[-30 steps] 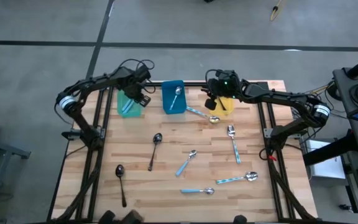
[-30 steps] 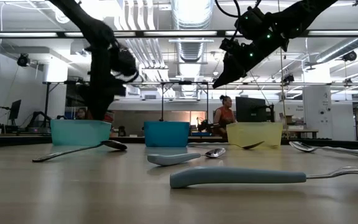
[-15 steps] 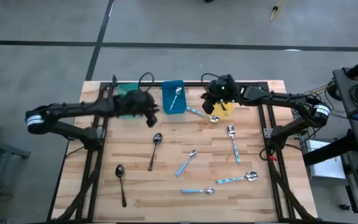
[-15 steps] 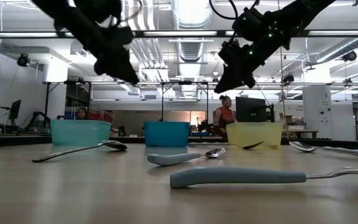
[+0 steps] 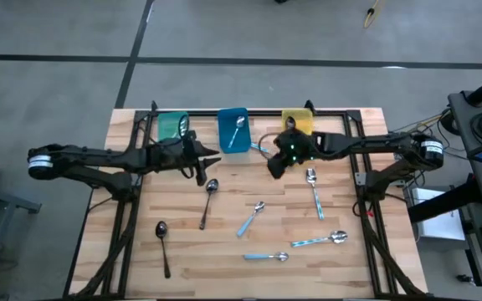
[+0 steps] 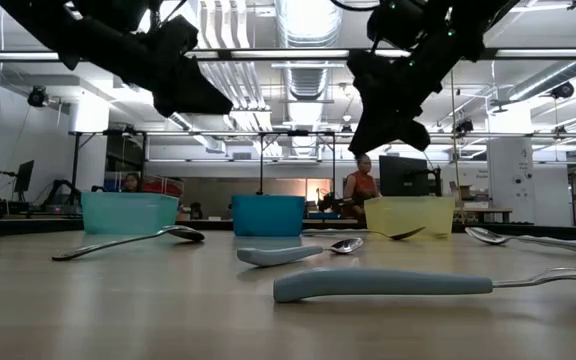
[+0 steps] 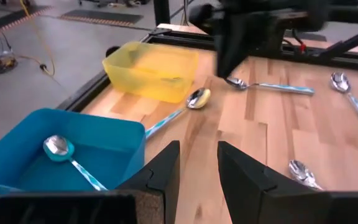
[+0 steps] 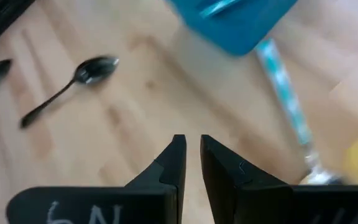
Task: Sort silverware by color (type)
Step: Put the white-blue spoon into the blue bin
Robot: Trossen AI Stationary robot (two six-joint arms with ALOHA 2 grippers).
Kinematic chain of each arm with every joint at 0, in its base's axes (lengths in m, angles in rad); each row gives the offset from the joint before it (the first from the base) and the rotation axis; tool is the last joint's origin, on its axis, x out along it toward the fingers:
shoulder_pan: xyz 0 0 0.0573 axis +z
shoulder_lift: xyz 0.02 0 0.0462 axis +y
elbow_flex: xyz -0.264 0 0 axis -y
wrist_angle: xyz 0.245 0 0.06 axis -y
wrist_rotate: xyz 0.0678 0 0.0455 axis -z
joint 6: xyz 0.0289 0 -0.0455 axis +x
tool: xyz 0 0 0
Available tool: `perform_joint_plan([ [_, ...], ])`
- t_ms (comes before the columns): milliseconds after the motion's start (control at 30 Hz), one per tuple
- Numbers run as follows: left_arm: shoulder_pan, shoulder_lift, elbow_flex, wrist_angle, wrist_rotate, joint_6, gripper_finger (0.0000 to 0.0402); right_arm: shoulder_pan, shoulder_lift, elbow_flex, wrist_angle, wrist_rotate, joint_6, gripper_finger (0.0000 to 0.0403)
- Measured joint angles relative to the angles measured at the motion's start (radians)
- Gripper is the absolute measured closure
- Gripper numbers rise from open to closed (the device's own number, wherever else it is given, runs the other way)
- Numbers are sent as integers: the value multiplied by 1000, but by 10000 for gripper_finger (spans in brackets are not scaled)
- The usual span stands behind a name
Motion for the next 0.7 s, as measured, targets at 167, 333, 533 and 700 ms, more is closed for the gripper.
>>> perform_joint_plan([
  [167,0,-12,0,-1,0,116,313,73,0,0,-146,-44,168,365],
  [333,0,-28,30,-7,0,267,313,99,0,0,-526,-113,279,365],
  [533,0,-28,89,-9,0,369,313,99,0,0,-816,-90,369,365],
  [700,0,-27,126,-62,0,371,313,93,0,0,-804,-110,393,363],
])
